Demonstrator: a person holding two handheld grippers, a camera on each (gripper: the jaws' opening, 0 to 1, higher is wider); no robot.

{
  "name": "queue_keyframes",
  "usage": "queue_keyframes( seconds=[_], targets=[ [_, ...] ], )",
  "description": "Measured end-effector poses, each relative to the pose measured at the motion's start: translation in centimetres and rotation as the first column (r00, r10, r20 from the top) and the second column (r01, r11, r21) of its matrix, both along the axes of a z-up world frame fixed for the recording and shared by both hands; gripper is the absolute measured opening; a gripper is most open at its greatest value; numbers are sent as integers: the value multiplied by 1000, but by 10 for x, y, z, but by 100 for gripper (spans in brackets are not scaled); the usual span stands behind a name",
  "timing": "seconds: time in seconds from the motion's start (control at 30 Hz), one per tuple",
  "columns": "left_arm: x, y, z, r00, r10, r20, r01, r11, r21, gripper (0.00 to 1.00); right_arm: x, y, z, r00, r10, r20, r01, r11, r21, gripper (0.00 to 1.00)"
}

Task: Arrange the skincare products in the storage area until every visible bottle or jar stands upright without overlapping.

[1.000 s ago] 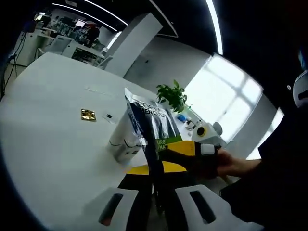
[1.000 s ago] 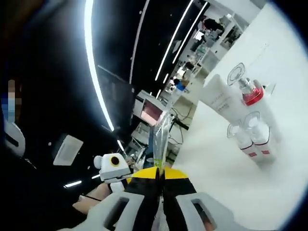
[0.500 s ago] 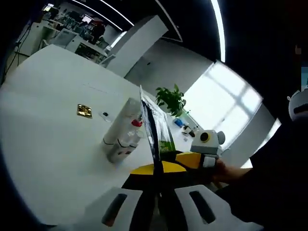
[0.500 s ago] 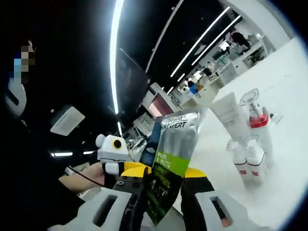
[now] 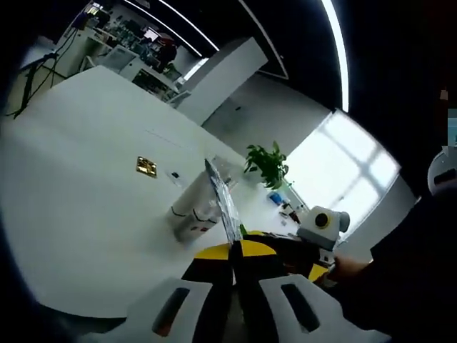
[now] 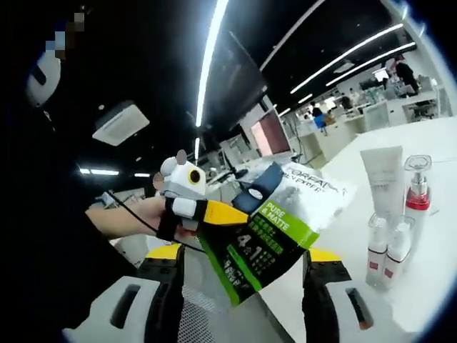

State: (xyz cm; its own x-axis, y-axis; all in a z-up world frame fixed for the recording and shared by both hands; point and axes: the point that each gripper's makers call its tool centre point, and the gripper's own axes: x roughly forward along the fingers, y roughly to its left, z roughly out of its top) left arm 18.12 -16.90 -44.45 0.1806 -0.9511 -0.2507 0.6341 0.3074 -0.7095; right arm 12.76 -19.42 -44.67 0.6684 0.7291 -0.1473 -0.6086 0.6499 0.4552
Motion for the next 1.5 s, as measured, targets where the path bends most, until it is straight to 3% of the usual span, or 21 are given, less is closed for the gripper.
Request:
queue_keyframes(
  seconds=[0.13,0.27,0.43,0.53,0.67,0.9,1.13,1.3,1.5],
  targets=[
    [12,5,-7,1000,10,12,-11,999,42,0,-2,-6,-5,1000,-24,2,24,999,-29,84],
    [28,8,-17,999,35,-1,-35,998,52,0,-5,-19,-14,999,-54,2,54,995,-87,90],
    [41,5,-28,997,70,-29,-68,996,56,0,2,-37,-15,993,-118,6,118,987,-105,99],
    [49,5,-35,994,98,-53,-95,994,58,0,2,-47,-21,990,-141,3,139,978,-154,99],
    [54,4,-42,986,138,-92,-135,990,38,0,3,-58,-22,985,-173,-5,170,972,-164,99],
    [74,-7,-64,955,235,-182,-227,972,61,0,5,-77,-25,974,-228,-9,222,955,-195,99],
    [88,-34,-86,950,217,-226,-205,976,73,0,-1,-86,-32,969,-246,-15,234,937,-259,99],
    [88,-49,-114,936,212,-281,-195,977,88,0,2,-92,-33,958,-288,-17,274,927,-257,99],
    [84,-53,-128,939,212,-272,-178,974,142,0,4,-101,-34,943,-333,-9,320,911,-259,99]
  ],
)
